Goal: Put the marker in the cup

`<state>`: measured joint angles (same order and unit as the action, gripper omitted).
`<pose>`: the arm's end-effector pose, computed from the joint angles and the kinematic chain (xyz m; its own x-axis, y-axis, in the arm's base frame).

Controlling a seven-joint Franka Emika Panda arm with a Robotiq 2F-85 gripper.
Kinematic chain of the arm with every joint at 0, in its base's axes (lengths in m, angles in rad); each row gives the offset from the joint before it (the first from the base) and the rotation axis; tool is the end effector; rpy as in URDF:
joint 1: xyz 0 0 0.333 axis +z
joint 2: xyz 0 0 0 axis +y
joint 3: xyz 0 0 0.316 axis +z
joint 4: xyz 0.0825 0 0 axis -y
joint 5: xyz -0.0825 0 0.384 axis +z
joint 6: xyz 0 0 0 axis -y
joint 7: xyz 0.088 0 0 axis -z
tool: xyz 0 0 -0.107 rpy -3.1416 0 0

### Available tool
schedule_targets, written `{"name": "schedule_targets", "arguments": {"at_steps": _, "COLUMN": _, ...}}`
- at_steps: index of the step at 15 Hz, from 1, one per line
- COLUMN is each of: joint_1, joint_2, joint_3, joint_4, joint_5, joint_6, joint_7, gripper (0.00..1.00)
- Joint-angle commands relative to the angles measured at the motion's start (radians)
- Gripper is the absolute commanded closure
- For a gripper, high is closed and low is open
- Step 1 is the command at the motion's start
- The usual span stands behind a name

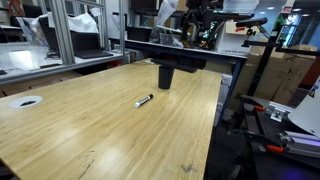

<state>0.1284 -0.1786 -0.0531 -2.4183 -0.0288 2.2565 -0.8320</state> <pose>0.4660 0.0343 0.3796 0.6009 0.7993 0.0014 0.7991 -0.6008 0.0211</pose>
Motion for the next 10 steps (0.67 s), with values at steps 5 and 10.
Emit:
{"name": "schedule_targets", "arguments": {"at_steps": 5, "joint_1": -0.012, "joint_2": 0.018, "joint_3": 0.031, "joint_4": 0.047, "joint_5": 0.004, "joint_6": -0.001, "joint_7": -0.261, "gripper": 0.0}}
{"name": "schedule_targets", "arguments": {"at_steps": 10, "joint_1": -0.013, "joint_2": 0.028, "joint_3": 0.031, "joint_4": 0.054, "joint_5": 0.005, "joint_6": 0.001, "joint_7": -0.333, "gripper": 0.0}}
